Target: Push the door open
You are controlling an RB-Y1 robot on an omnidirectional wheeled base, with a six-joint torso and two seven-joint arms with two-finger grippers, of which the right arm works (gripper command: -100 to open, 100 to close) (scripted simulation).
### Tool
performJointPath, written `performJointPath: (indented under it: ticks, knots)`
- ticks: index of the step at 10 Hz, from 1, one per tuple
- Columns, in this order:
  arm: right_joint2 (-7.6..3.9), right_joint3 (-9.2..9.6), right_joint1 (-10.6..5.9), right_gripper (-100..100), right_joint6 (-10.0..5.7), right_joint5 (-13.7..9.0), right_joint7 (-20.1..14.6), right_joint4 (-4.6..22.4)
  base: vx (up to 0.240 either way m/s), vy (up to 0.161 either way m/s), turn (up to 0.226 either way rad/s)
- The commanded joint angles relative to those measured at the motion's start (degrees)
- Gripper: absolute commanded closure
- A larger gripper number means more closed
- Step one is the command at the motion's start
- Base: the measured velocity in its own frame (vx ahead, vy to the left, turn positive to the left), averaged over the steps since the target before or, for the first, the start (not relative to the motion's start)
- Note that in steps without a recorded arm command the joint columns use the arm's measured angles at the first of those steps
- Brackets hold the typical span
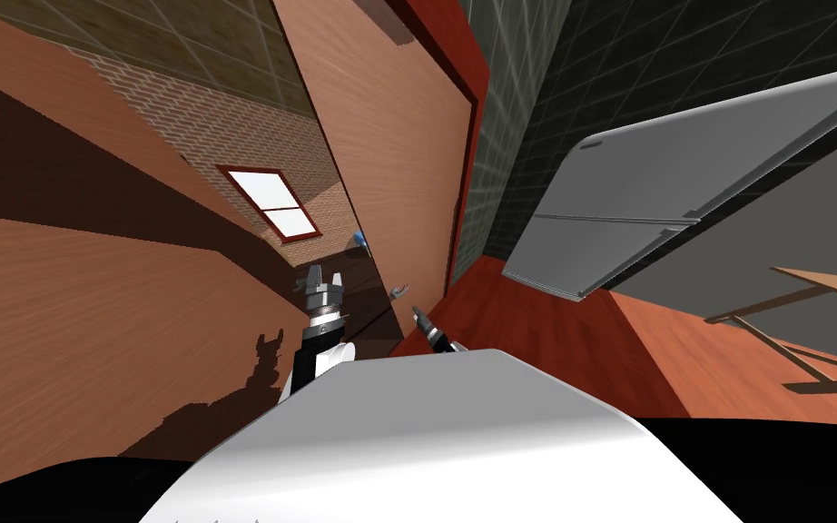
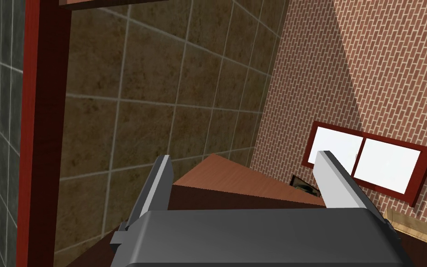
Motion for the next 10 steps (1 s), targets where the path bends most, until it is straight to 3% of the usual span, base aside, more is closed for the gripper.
performJointPath:
  ticks: [1, 4, 6, 10]
  knots:
    - [0.13, 0.83, -0.85, -100, -0.36, 0.1, -0.2, 2.0, 0.155, -0.021, 0.003]
    - [0.34, 2.35, -2.05, -100, -0.99, 0.2, -0.5, 5.3, 0.152, -0.034, 0.007]
    - [0.20, 1.91, -1.62, -100, -0.78, 0.2, -0.3, 4.5, 0.077, 0.013, 0.021]
    - [0.66, 1.27, -1.77, -100, -0.95, 0.2, -0.1, 5.3, 0.154, 0.126, 0.027]
